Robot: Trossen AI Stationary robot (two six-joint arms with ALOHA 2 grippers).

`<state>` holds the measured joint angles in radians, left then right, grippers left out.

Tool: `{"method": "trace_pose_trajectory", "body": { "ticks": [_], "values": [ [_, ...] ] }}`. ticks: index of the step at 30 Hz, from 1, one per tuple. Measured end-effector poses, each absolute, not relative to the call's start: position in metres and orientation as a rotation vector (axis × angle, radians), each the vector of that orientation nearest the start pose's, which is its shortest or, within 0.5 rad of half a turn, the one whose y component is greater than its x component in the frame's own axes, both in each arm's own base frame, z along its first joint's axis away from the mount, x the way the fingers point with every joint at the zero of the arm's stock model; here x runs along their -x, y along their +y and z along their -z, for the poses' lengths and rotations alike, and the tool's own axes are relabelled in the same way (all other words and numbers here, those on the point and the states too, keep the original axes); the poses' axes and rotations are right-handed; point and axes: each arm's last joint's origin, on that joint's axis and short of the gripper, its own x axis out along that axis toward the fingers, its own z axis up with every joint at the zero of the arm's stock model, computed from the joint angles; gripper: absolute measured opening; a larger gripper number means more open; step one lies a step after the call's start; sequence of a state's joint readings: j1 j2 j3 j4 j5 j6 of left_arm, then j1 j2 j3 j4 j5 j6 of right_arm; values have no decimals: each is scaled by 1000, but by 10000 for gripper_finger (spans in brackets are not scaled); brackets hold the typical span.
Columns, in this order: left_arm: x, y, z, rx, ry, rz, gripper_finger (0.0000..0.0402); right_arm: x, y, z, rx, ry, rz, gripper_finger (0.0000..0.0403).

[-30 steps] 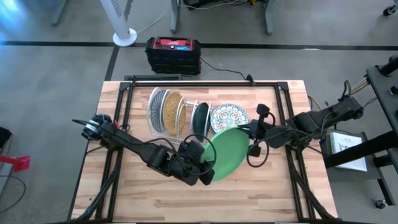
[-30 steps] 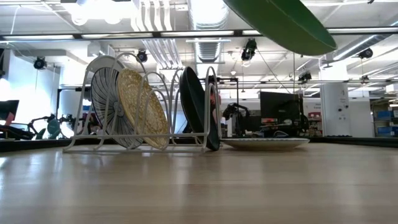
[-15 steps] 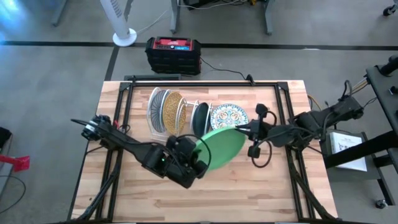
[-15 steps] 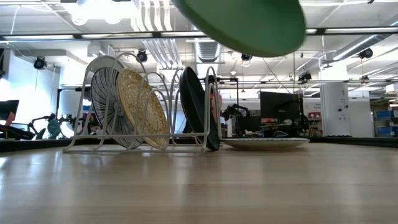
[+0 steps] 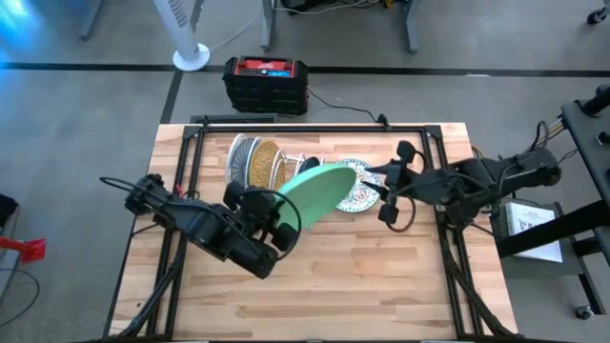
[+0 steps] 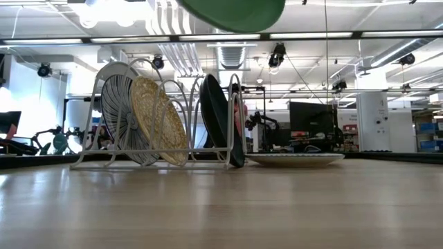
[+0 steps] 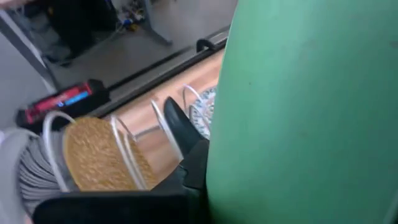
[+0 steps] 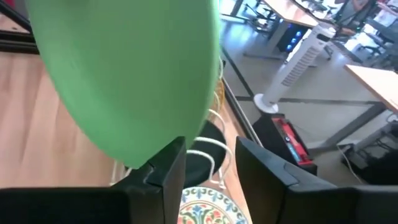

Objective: Sort dishes
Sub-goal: Put the green plate in the dish rack

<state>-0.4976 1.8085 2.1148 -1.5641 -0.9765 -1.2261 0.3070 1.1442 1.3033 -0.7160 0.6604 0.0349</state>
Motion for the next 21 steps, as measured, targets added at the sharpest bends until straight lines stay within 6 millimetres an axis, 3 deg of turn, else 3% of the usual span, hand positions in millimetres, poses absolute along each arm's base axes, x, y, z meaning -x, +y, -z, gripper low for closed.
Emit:
{"method": "trace_pose_trajectory", "body": {
  "ticks": [6,11,16,21],
  "values": [
    [-285,-121,-428,140,462,-864,34,-229,16,-399,197,457,278,139],
    [-271,-102,-445,48,421,-898,34,-233,-18,-404,229,421,325,125],
    [-249,-70,-462,-9,407,-965,34,-242,-54,-402,217,400,310,109],
    [-219,-31,-464,-12,418,-1075,34,-259,-94,-396,215,330,273,97]
  ]
}}
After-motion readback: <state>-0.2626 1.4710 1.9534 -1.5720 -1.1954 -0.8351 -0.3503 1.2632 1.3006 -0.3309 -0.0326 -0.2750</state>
